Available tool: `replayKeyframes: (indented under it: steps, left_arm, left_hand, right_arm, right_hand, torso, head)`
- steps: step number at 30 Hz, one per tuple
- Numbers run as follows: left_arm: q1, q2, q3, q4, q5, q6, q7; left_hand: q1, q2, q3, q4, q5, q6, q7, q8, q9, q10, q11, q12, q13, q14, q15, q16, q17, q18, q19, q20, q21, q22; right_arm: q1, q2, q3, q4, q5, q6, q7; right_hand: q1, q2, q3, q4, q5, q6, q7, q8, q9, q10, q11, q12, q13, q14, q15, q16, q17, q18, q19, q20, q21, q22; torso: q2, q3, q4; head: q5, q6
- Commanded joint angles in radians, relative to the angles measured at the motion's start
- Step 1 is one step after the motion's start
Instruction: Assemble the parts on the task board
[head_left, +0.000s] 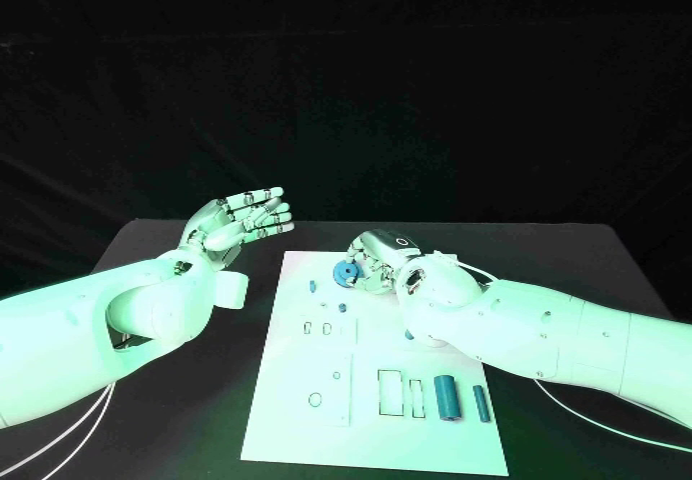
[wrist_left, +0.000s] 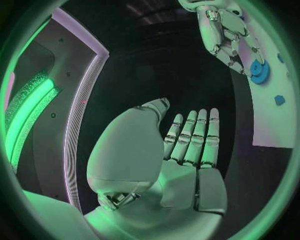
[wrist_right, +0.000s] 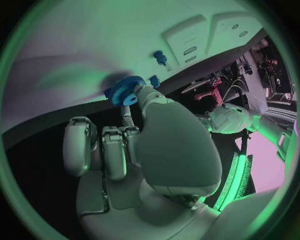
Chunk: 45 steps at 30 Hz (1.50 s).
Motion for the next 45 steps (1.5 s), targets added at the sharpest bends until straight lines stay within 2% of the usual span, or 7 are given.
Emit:
replayKeyframes:
  steps: [1, 10, 22, 39, 42, 44, 45]
  left_arm:
    - [0.002, 0.005, 0.001, -0.002, 0.002, 0.020, 0.004]
    - [0.002, 0.008, 0.001, -0.006, 0.002, 0.020, 0.004]
    - [0.002, 0.007, 0.001, -0.003, 0.001, 0.020, 0.005]
    - [0.002, 0.001, 0.001, -0.002, 0.001, 0.020, 0.003]
    - [0.002, 0.000, 0.001, -0.001, 0.001, 0.020, 0.002]
    - [0.002, 0.000, 0.001, -0.001, 0.001, 0.020, 0.002]
    - [0.002, 0.000, 0.001, -0.001, 0.001, 0.020, 0.002]
  left_hand:
    - [-0.010, -0.002, 0.007, 0.001, -0.004, 0.006, 0.101, 0.006, 0.001, 0.005, 0.000, 0.004, 0.001, 0.008, -0.001, 0.007, 0.002, 0.016, 0.007, -0.003, 0.006, 0.000]
    - [-0.010, -0.002, 0.007, 0.001, -0.004, 0.006, 0.101, 0.006, 0.001, 0.005, 0.000, 0.004, 0.001, 0.008, -0.001, 0.007, 0.002, 0.016, 0.007, -0.003, 0.006, 0.000]
    - [-0.010, -0.002, 0.008, 0.001, -0.004, 0.006, 0.100, 0.006, 0.001, 0.006, 0.000, 0.004, 0.001, 0.008, -0.001, 0.007, 0.002, 0.017, 0.008, -0.003, 0.006, 0.000]
    - [-0.011, -0.003, 0.011, 0.000, -0.004, 0.006, 0.100, 0.006, 0.001, 0.006, 0.000, 0.003, 0.001, 0.008, -0.001, 0.007, 0.002, 0.017, 0.008, -0.003, 0.006, -0.001]
    - [-0.012, -0.003, 0.011, 0.000, -0.004, 0.005, 0.100, 0.006, 0.001, 0.006, 0.000, 0.003, 0.001, 0.007, -0.001, 0.007, 0.002, 0.017, 0.009, -0.003, 0.007, -0.001]
    - [-0.012, -0.003, 0.011, 0.000, -0.004, 0.005, 0.100, 0.006, 0.001, 0.006, 0.000, 0.003, 0.001, 0.007, -0.001, 0.007, 0.002, 0.017, 0.009, -0.003, 0.007, -0.001]
    - [-0.012, -0.003, 0.011, 0.000, -0.004, 0.005, 0.100, 0.006, 0.001, 0.006, 0.000, 0.003, 0.001, 0.007, -0.001, 0.007, 0.002, 0.017, 0.009, -0.003, 0.007, -0.001]
  right_arm:
    - [-0.002, 0.008, 0.000, -0.007, -0.041, 0.015, -0.008]
    - [-0.003, 0.024, -0.002, -0.028, -0.044, 0.050, -0.004]
    - [-0.004, 0.027, -0.007, -0.029, -0.025, 0.087, 0.005]
    - [-0.007, 0.022, -0.007, -0.025, -0.028, 0.052, -0.007]
    - [-0.007, 0.024, -0.007, -0.028, -0.020, 0.044, 0.000]
    - [-0.007, 0.026, -0.007, -0.030, -0.015, 0.044, 0.005]
    - [-0.007, 0.027, -0.007, -0.031, -0.011, 0.045, 0.008]
  right_hand:
    - [0.001, 0.007, 0.007, 0.001, 0.003, 0.020, -0.014, 0.004, 0.015, 0.045, -0.006, 0.002, 0.175, 0.102, -0.007, 0.003, 0.245, -0.008, 0.002, 0.001, -0.003, 0.035]
    - [-0.011, -0.001, 0.015, 0.002, -0.008, 0.017, -0.013, 0.002, 0.016, 0.043, -0.005, 0.000, 0.173, 0.101, -0.006, 0.002, 0.242, -0.008, -0.001, 0.001, -0.007, 0.032]
    - [-0.020, -0.005, 0.018, 0.003, -0.015, 0.016, -0.012, 0.002, 0.017, 0.043, -0.004, 0.000, 0.173, 0.101, -0.005, 0.002, 0.242, -0.008, -0.001, 0.002, -0.007, 0.033]
    - [-0.034, -0.012, 0.020, 0.004, -0.015, 0.012, -0.011, -0.001, 0.017, 0.036, -0.003, -0.008, 0.164, 0.100, -0.004, 0.000, 0.235, -0.005, -0.007, 0.003, -0.016, 0.025]
    - [-0.042, -0.017, 0.022, 0.004, -0.017, 0.002, -0.007, -0.007, 0.016, 0.031, 0.000, -0.014, 0.157, 0.099, -0.003, -0.001, 0.232, -0.004, -0.010, 0.004, -0.022, 0.021]
    - [-0.054, -0.026, 0.022, 0.004, -0.025, -0.025, 0.002, -0.022, 0.011, 0.018, 0.007, -0.028, 0.142, 0.098, 0.003, -0.003, 0.226, -0.003, -0.015, 0.008, -0.031, 0.014]
    - [-0.066, -0.034, 0.016, 0.006, -0.056, -0.046, 0.008, -0.036, 0.007, 0.008, 0.013, -0.039, 0.130, 0.097, 0.008, -0.003, 0.224, -0.001, -0.019, 0.011, -0.037, 0.009]
  torso:
    - [0.001, 0.0010, -0.0013]
    - [-0.001, 0.0010, -0.0005]
    - [-0.002, 0.0007, -0.0024]
    - [-0.002, 0.0009, -0.0010]
    - [-0.001, 0.0011, -0.0008]
    - [-0.001, 0.0009, -0.0013]
    - [-0.002, 0.0007, -0.0016]
  head:
    - [-0.001, -0.003]
    - [-0.001, -0.012]
    - [-0.002, -0.016]
    - [-0.005, -0.015]
    - [-0.006, -0.012]
    - [-0.006, -0.011]
    - [-0.005, -0.011]
